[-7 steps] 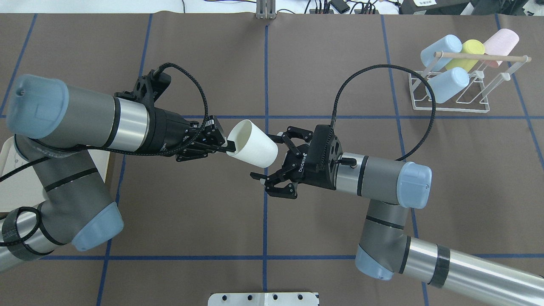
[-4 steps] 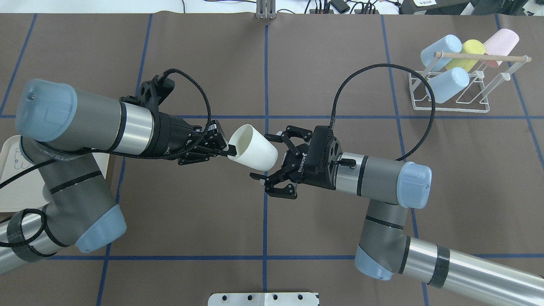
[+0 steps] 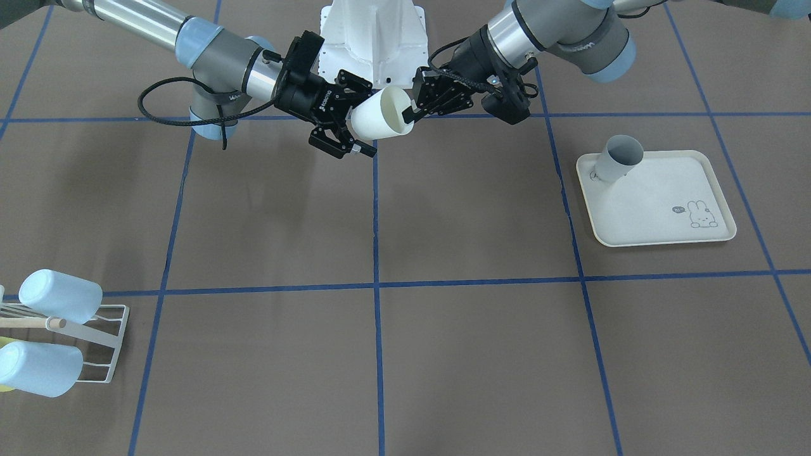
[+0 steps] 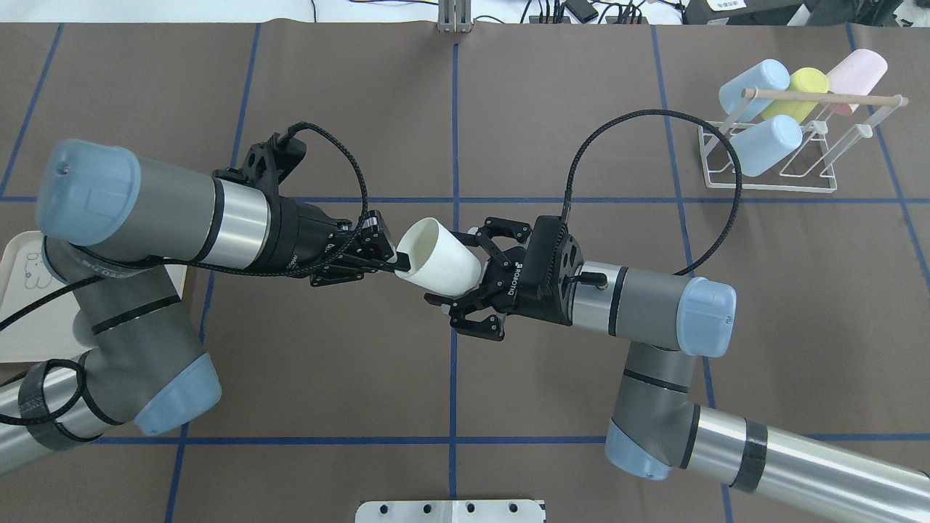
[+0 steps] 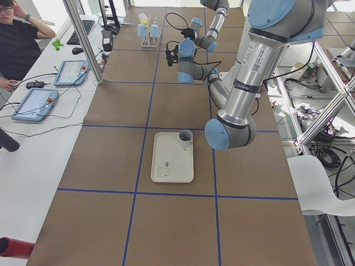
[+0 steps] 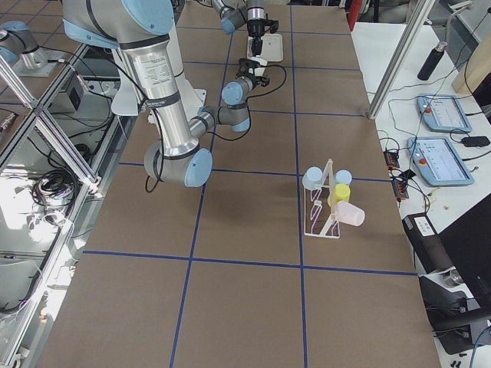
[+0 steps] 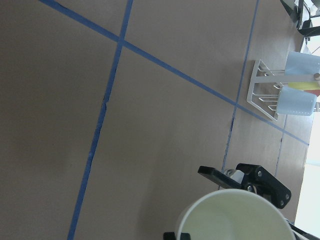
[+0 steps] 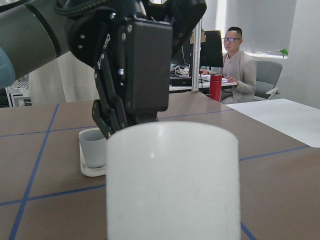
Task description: Transfer IKEA cup to right arm and place on rack
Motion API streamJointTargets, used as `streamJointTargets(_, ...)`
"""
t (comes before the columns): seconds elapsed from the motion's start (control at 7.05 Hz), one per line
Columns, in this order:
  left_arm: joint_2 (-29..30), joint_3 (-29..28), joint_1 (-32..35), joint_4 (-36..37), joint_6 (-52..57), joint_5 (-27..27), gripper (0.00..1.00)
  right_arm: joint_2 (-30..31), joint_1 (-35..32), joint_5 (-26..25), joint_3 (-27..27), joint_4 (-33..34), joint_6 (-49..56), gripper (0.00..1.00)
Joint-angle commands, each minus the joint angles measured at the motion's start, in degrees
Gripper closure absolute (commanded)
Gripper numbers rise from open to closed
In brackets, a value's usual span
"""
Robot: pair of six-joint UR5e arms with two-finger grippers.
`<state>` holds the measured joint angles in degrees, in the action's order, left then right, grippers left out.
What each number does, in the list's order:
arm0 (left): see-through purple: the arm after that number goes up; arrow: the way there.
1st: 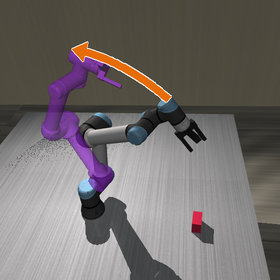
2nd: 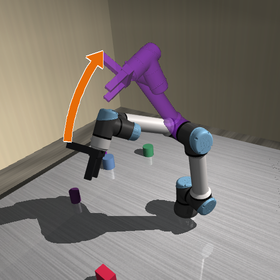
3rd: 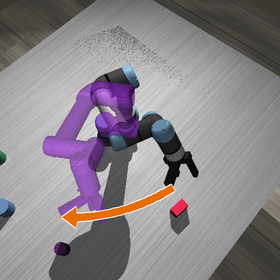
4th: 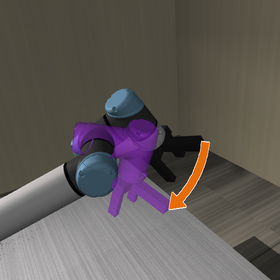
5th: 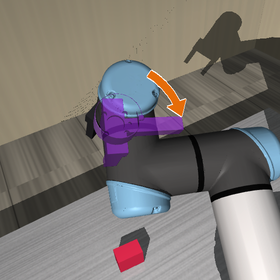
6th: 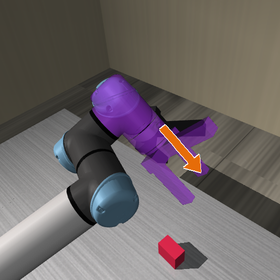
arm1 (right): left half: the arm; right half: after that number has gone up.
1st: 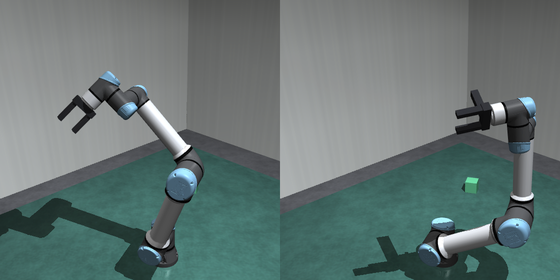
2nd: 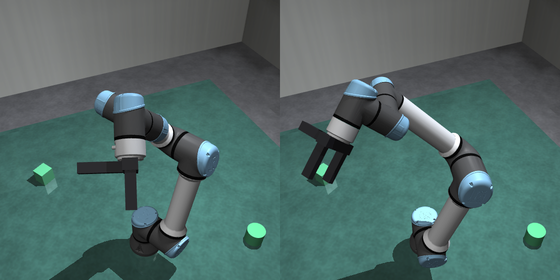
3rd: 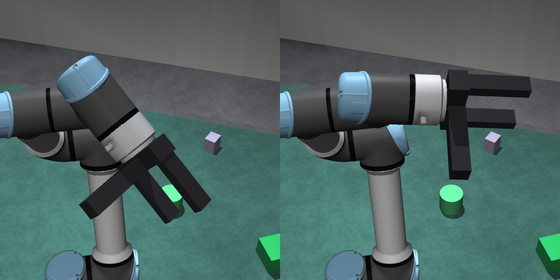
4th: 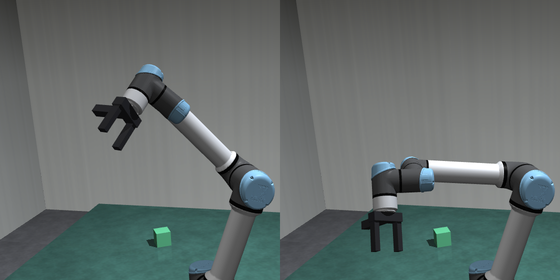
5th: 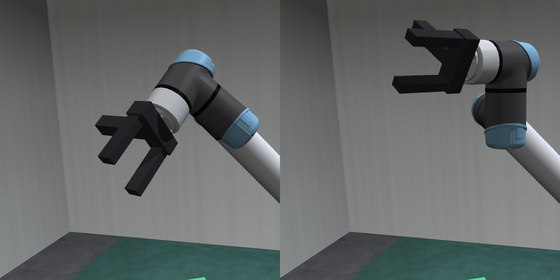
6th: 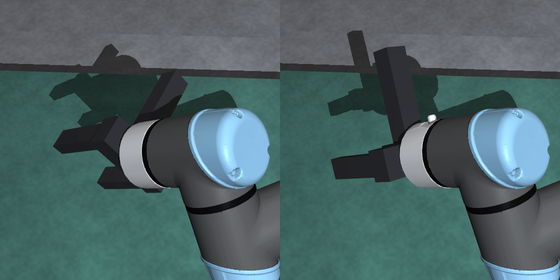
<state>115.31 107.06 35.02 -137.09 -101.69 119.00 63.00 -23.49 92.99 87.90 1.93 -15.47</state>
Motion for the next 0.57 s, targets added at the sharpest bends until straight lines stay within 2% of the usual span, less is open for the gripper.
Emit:
streamJointTargets(0.0,-0.08,-0.01,-0.04,-0.02,0.09,-0.08,1.0,0.01,0.02,0.0,0.07,-0.09,0.0,0.17)
streamJointTargets(0.43,-0.08,-0.09,-0.04,0.07,0.09,-0.08,1.0,0.36,0.2,0.0,-0.19,-2.11,0.09,0.17)
